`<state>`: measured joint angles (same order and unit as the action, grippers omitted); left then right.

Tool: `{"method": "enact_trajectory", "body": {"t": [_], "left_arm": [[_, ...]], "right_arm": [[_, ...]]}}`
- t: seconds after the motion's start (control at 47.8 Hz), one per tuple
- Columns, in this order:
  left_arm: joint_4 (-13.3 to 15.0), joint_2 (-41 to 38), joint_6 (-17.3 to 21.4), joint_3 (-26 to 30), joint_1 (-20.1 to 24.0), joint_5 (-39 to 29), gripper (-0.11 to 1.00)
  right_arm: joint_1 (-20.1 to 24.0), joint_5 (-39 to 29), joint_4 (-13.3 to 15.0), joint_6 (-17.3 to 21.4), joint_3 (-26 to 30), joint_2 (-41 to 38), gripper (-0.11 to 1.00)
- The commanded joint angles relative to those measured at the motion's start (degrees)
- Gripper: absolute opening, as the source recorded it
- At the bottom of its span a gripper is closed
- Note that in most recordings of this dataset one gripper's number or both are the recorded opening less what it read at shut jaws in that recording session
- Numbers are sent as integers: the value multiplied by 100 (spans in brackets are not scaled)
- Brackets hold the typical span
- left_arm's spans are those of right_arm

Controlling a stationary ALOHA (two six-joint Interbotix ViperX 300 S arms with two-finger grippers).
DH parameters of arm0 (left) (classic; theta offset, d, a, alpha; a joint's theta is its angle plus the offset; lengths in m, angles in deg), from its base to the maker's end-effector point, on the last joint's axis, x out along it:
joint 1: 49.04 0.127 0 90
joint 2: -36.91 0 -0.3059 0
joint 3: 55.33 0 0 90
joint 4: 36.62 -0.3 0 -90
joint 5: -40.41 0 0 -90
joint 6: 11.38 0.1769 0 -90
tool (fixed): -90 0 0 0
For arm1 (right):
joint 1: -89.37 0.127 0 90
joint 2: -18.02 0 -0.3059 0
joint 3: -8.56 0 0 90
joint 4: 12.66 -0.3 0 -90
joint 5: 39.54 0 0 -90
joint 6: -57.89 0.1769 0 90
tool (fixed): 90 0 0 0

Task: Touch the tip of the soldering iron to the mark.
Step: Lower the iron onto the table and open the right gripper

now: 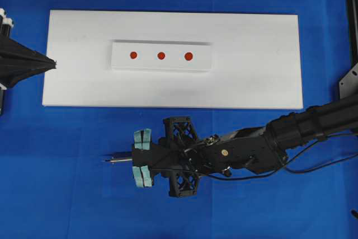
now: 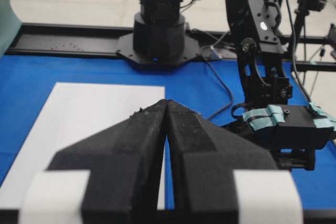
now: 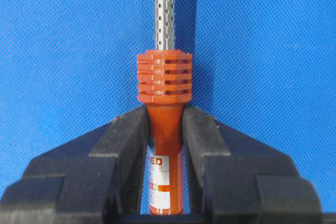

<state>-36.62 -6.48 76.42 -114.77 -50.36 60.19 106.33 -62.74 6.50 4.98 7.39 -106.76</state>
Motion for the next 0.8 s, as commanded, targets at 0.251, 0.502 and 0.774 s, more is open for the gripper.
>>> {"method": "enact_trajectory", "body": {"t": [0.251, 0.502, 0.774], "left_arm": [[-9, -18, 0, 53, -18, 26, 0], [-9, -18, 0, 53, -18, 26, 0], [-9, -18, 0, 53, -18, 26, 0]], "right_arm": [[-18, 18, -18, 26, 53, 88, 24], [-18, -18, -18, 18, 70, 123, 91], [-9, -492, -9, -53, 62, 677, 86]]}}
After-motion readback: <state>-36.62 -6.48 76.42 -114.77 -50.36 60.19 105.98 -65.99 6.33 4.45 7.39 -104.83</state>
